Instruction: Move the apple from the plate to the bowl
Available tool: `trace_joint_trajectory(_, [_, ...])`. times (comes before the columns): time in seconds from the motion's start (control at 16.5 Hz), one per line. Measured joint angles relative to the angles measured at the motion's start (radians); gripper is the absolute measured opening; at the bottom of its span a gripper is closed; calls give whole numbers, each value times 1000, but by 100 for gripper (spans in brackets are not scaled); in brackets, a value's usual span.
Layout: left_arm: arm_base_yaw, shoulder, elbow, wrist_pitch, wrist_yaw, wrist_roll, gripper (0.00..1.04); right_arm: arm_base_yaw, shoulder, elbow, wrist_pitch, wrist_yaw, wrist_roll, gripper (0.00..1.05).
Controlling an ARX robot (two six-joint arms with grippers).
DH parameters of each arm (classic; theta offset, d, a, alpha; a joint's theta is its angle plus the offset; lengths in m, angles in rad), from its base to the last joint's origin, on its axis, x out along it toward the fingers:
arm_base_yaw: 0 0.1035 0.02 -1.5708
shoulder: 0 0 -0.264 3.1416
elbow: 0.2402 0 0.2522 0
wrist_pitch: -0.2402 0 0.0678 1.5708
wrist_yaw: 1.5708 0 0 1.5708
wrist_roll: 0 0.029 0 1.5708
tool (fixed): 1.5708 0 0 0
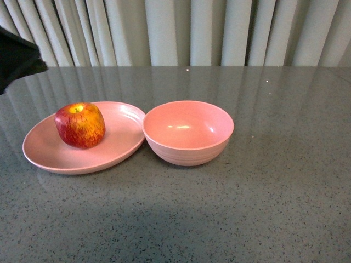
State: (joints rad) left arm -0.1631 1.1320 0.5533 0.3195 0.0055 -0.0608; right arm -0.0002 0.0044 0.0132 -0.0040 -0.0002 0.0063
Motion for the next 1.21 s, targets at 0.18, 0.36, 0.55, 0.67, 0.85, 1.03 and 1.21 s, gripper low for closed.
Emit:
trace_joint_trajectory(0.18, [0,260,153,9,-10,-3,98,0,0,0,0,0,0,98])
trace_joint_trajectory(0.36, [5,439,259,-2,-25,-3,98,0,0,0,0,0,0,98])
trace_joint_trajectory(0.55, [-4,494,293,-39,-42,-11,98,0,0,0,0,0,0,98])
trace_joint_trajectory(0.67, [-13,515,307,-49,-55,-12,98,0,0,0,0,0,0,98])
trace_joint_trajectory(0.85, [-18,560,309,-56,-61,-19,98,0,0,0,0,0,0,98])
trace_joint_trajectory(1.03, [-5,613,334,-47,-70,-22,98,0,0,0,0,0,0,98])
trace_joint_trajectory(1.21, [-6,633,346,-53,-62,-37,98,0,0,0,0,0,0,98])
